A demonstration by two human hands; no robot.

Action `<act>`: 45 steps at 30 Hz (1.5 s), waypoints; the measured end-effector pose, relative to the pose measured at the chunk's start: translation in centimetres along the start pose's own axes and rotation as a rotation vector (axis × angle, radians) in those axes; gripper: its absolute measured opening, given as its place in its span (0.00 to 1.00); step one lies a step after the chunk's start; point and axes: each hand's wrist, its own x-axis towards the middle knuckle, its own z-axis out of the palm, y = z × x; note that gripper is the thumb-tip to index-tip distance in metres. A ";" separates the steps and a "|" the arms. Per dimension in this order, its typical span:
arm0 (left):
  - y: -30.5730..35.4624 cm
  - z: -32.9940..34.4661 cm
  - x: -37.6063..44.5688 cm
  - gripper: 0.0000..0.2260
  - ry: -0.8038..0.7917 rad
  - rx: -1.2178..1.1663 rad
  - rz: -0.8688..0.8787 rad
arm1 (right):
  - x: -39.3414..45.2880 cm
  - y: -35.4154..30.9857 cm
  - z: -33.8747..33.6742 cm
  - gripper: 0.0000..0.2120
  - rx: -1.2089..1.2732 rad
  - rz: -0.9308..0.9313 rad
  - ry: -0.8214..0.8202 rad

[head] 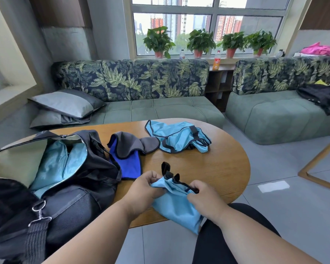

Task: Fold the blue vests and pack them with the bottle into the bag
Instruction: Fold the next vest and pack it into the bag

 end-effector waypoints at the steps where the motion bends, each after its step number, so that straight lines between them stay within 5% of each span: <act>1: 0.3 -0.2 -0.4 0.11 -0.018 0.013 0.035 | -0.2 -0.3 -0.1 0.07 0.054 -0.015 -0.031; 7: 2.2 -1.9 -3.3 0.13 -0.050 0.000 0.119 | -1.0 -2.1 0.6 0.35 0.192 -0.067 -0.307; 13: 3.4 -4.9 -7.3 0.16 -0.058 -0.008 0.160 | -2.0 -6.8 2.5 0.24 0.225 -0.120 -0.478; 23: 5.5 -11.6 -12.3 0.13 0.002 -0.235 0.278 | -4.4 -13.3 6.8 0.32 0.646 -0.180 -0.768; 31: 5.0 -14.7 -12.9 0.36 0.428 -0.541 0.137 | -5.4 -17.0 10.7 0.24 0.876 -0.107 -0.532; 34: 4.3 -14.6 -13.4 0.38 0.320 -0.866 0.021 | -5.6 -19.3 11.2 0.16 0.912 -0.152 -0.455; 37: 5.2 -14.0 -14.6 0.21 0.151 -0.924 -0.078 | -5.2 -21.3 11.6 0.14 0.924 -0.153 -0.398; 40: 5.5 -15.4 -14.5 0.13 0.377 -0.666 0.012 | -4.4 -22.8 12.9 0.12 0.856 -0.155 -0.344; 43: 4.5 -19.7 -13.2 0.11 0.863 0.125 0.135 | -3.3 -24.6 14.5 0.10 0.800 -0.139 -0.291; 45: 3.7 -22.6 -12.0 0.13 0.998 0.510 0.109 | -2.4 -25.6 15.7 0.09 0.781 -0.091 -0.271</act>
